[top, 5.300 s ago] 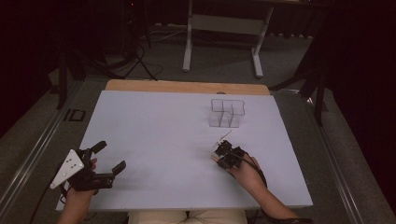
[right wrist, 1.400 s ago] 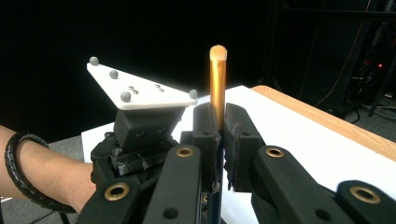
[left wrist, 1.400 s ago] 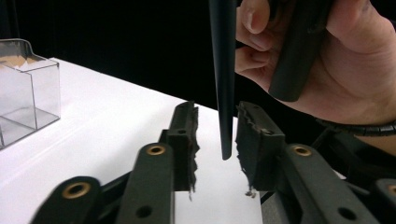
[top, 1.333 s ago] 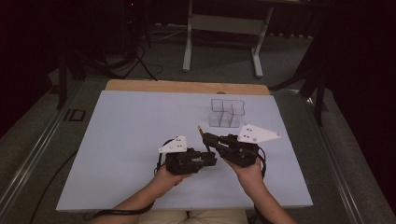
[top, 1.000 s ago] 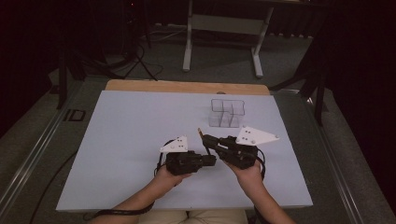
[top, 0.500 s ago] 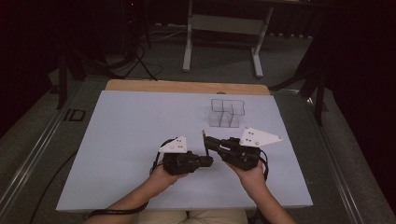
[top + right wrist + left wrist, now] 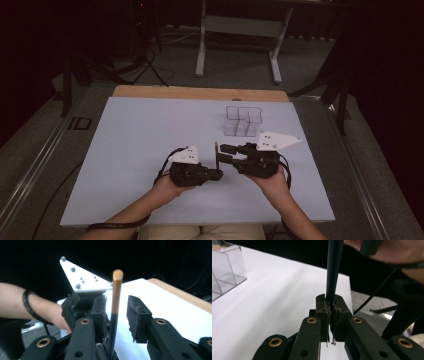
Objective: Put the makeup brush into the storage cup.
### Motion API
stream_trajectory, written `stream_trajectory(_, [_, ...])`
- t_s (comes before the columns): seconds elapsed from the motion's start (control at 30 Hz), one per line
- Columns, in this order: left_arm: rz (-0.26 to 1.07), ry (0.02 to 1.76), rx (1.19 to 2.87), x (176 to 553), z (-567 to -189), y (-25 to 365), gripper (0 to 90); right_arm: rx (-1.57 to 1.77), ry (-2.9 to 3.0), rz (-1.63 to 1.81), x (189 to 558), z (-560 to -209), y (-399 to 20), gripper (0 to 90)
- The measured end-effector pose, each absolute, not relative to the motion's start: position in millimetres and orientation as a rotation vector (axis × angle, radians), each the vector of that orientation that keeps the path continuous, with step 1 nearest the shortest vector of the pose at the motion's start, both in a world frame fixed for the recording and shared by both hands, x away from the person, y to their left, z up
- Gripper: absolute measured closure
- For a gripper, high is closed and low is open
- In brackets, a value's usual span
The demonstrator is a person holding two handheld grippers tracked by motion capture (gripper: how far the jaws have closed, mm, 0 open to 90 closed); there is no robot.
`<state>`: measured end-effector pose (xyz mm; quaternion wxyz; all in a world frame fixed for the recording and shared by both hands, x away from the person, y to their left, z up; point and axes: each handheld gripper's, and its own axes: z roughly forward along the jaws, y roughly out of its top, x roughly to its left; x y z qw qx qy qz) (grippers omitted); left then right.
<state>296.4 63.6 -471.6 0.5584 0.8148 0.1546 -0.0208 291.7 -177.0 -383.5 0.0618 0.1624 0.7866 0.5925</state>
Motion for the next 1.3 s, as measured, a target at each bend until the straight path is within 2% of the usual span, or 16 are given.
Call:
stream_trajectory(0.17, [-0.038, 0.359, 1.978, 295.5, -476.2, 61.6, 86.4, 0.493, 2.458, 1.741, 296.1, -382.0, -171.4, 64.8])
stream_trajectory(0.4, [-0.035, 0.340, 1.991, 293.7, -478.5, 62.6, 86.4, 0.493, 2.478, 1.738, 298.1, -383.0, -168.0, 74.5])
stream_trajectory(0.5, [-0.036, 0.335, 2.005, 293.7, -479.2, 62.3, 86.4, 0.506, 2.479, 1.746, 299.3, -383.2, -167.1, 82.2])
stream_trajectory(0.8, [-0.046, 0.332, 1.980, 294.6, -482.5, 64.7, 85.2, 0.472, 2.495, 1.705, 298.6, -381.0, -162.3, 83.8])
stream_trajectory(0.87, [-0.051, 0.352, 1.962, 294.5, -483.3, 65.8, 81.3, 0.458, 2.497, 1.704, 298.8, -380.3, -161.9, 83.8])
stream_trajectory(0.97, [-0.061, 0.350, 1.957, 293.1, -483.1, 67.9, 70.1, 0.456, 2.498, 1.677, 299.7, -379.5, -161.5, 83.8])
stream_trajectory(1.27, [-0.013, 0.418, 1.934, 292.3, -477.0, 85.8, 54.1, 0.450, 2.490, 1.674, 301.2, -376.3, -162.9, 83.8])
stream_trajectory(1.3, [-0.005, 0.425, 1.933, 292.4, -476.2, 87.1, 50.3, 0.446, 2.489, 1.672, 302.0, -376.0, -162.5, 83.8])
